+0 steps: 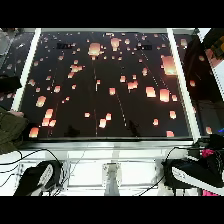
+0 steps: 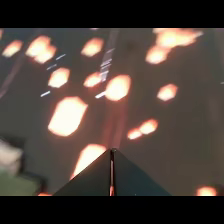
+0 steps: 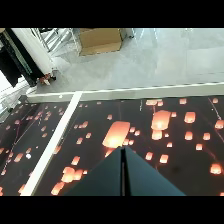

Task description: Fold the clothes and pants, and hang the long-sleeved shirts on hangers.

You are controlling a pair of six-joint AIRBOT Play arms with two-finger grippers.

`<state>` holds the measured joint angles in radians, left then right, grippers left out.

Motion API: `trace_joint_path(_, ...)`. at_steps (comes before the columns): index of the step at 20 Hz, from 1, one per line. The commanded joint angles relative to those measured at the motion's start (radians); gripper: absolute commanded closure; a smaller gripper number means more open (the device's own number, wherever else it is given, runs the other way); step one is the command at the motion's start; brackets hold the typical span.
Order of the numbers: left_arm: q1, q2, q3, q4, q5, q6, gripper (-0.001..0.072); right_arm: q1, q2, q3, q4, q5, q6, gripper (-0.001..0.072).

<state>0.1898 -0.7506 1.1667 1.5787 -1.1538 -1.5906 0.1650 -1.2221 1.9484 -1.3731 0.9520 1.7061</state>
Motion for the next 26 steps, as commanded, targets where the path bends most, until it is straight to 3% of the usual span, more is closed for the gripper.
trace_joint_path(1,0.053,0.000,-0.004,0.063,-0.074,0.001,0.0690,0.001,0.000,0.000,0.000,0.000,0.000,0.0690)
trace_joint_path(2,0.053,-0.003,-0.005,0.064,-0.074,0.008,0.0690,0.001,0.000,0.001,0.000,0.000,0.000,0.0691)
trace_joint_path(7,0.053,-0.038,-0.124,0.115,-0.103,0.214,0.0690,0.001,0.000,0.001,0.000,0.000,0.000,0.0690)
trace_joint_path(10,0.053,-0.088,-0.255,0.193,-0.114,0.257,0.0660,0.001,0.000,0.000,0.000,-0.001,0.000,0.0690)
trace_joint_path(12,0.053,-0.136,-0.312,0.269,-0.133,0.257,0.0279,0.001,0.000,0.001,0.000,-0.001,0.000,0.0691)
trace_joint_path(13,0.053,-0.166,-0.325,0.303,-0.143,0.256,0.0204,0.001,0.000,0.001,0.000,-0.001,0.000,0.0691)
trace_joint_path(15,0.053,-0.230,-0.328,0.342,-0.169,0.257,0.0203,0.001,0.000,0.001,0.000,-0.002,0.000,0.0690)
trace_joint_path(19,0.052,-0.333,-0.328,0.409,-0.375,0.257,0.0172,0.001,0.000,0.001,0.000,-0.002,0.000,0.0691)
trace_joint_path(20,0.042,-0.349,-0.328,0.403,-0.386,0.256,0.0106,0.001,0.000,0.001,0.000,-0.002,0.000,0.0690)
trace_joint_path(26,0.022,-0.379,-0.329,0.601,-0.372,0.238,0.0093,0.001,0.000,0.001,0.000,-0.002,0.000,0.0691)
